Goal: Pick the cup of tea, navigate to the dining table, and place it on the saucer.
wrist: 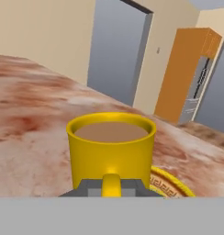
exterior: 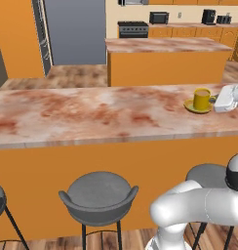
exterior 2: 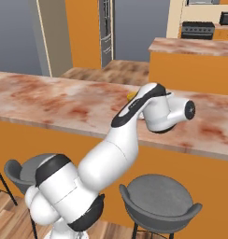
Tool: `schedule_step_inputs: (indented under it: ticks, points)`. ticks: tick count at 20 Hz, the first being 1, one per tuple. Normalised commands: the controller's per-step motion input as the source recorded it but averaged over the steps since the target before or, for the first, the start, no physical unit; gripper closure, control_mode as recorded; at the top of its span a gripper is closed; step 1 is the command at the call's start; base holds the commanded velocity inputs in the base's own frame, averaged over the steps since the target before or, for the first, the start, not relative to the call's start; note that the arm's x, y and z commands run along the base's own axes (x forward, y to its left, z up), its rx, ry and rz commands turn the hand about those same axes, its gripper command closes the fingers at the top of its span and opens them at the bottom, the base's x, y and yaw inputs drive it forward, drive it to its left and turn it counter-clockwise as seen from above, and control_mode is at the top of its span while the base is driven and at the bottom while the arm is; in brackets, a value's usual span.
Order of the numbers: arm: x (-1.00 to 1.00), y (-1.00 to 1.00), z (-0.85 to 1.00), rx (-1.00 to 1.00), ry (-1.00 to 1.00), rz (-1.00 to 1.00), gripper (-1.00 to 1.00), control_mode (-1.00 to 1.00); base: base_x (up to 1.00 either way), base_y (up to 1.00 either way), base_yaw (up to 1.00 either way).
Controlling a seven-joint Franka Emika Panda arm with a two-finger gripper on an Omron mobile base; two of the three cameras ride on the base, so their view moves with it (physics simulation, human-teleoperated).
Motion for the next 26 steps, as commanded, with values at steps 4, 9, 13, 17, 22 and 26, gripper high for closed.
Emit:
schedule_step_inputs:
  ticks: [4,9,13,17,22,26]
  points:
    - [0.08,-0.02,-0.03,0.0,0.12,0.0,1.0,-1.0,0.0,0.0,0.0]
    - [0.05,-0.06,0.0,0.0,0.06,0.0,1.0,-1.0,0.0,0.0,0.0]
    - [0.0,-0.07,0.0,0.0,0.03,0.0,1.0,-1.0,0.0,0.0,0.0]
    - [0.0,-0.06,-0.07,0.0,0.0,0.0,1.0,-1.0,0.0,0.0,0.0]
    - [0.01,0.0,-0.06,0.0,0.0,0.0,1.0,-1.0,0.0,0.0,0.0]
    - [0.12,0.0,-0.01,0.0,0.0,0.0,1.0,-1.0,0.0,0.0,0.0]
